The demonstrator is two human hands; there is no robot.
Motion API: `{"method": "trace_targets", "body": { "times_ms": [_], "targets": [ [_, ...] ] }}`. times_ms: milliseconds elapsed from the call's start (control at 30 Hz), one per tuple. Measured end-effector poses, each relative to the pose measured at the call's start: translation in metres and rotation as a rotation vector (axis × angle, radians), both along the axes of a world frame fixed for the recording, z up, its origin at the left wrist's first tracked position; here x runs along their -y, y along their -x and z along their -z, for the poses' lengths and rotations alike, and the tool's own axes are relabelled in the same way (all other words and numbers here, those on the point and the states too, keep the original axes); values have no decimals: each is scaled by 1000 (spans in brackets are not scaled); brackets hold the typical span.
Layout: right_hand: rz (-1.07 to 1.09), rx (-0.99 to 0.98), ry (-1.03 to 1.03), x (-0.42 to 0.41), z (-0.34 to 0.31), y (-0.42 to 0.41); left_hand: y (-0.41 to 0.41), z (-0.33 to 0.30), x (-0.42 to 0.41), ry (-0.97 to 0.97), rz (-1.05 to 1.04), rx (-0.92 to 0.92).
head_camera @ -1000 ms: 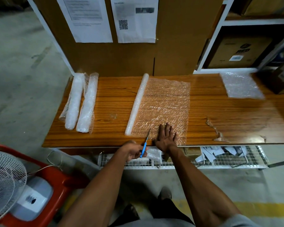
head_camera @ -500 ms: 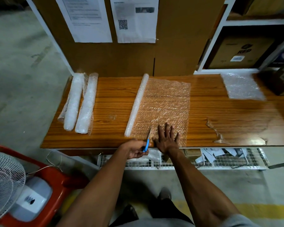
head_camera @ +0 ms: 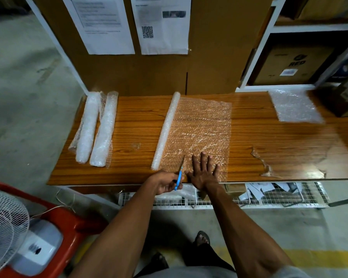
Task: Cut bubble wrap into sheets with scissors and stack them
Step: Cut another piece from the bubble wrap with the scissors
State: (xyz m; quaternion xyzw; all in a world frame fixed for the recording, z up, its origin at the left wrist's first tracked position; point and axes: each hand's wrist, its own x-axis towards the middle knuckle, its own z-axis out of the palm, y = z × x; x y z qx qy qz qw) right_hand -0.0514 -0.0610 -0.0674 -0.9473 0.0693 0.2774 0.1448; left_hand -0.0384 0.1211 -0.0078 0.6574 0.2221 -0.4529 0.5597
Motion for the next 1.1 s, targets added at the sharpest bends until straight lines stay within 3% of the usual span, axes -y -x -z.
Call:
{"method": "trace_targets", "body": {
  "times_ms": [733,933,1100],
  "targets": [
    [-36,1,14,6,-3,-2,-14,-4,18,-28,-37,27],
    [-7,286,40,13,-4,-6,-20,-1,15,-48,-30,-13],
    [-159,255,74,32,8,-8,-26,0,15,-27,13,-55]
  ]
}}
